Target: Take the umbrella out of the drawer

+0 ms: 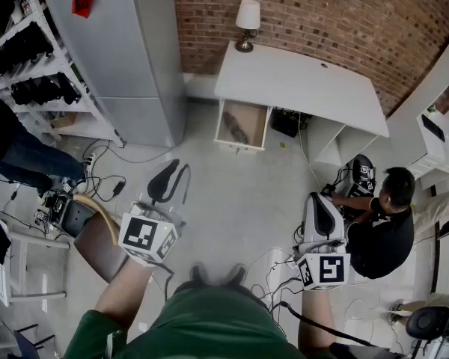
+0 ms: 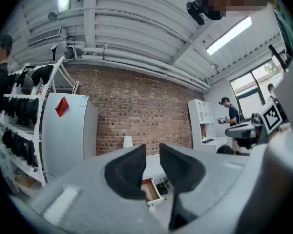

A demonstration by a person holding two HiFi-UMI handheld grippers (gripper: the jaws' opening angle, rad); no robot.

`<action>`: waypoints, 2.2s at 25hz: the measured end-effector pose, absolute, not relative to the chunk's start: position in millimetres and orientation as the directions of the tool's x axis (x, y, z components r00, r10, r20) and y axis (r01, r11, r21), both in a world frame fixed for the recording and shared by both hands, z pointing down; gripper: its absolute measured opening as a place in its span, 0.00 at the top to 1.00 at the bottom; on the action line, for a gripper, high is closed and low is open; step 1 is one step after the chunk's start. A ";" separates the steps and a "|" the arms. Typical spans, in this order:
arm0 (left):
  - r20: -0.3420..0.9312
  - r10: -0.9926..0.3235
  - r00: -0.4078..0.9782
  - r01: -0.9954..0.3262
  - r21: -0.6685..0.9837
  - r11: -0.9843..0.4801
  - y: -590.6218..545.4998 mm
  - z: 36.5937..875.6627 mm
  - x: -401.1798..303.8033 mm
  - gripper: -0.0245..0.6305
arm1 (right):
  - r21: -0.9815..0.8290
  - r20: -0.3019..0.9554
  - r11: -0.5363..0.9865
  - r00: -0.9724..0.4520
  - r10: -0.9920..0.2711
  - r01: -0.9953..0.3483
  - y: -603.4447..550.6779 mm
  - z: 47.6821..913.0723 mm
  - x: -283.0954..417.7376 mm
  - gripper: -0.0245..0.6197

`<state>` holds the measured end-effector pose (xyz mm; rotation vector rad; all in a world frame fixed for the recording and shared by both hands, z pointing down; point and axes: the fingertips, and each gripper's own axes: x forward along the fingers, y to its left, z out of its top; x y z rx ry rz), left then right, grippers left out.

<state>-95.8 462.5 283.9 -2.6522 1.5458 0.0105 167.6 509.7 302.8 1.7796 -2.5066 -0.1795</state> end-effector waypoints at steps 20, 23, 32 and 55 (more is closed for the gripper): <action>-0.057 -0.937 0.346 -0.937 -0.078 -0.341 459.3 278.9 -75.8 0.72 | 0.000 -0.012 0.286 -0.286 -0.958 -0.958 488.0 316.0 263.8 0.63; -0.043 -0.949 0.313 -0.948 -0.077 -0.309 459.9 282.6 -76.7 0.69 | 0.009 -0.010 0.299 -0.299 -0.954 -0.954 478.7 319.0 274.8 0.61; 0.023 -0.959 0.282 -0.957 -0.061 -0.283 430.6 312.8 -98.2 0.64 | 0.015 0.042 0.320 -0.319 -0.947 -0.947 438.3 336.6 259.6 0.61; 0.103 -0.922 0.373 -0.928 0.030 -0.372 172.0 381.5 -218.2 0.63 | 0.097 0.184 0.222 -0.201 -0.962 -0.970 213.4 365.5 138.4 0.61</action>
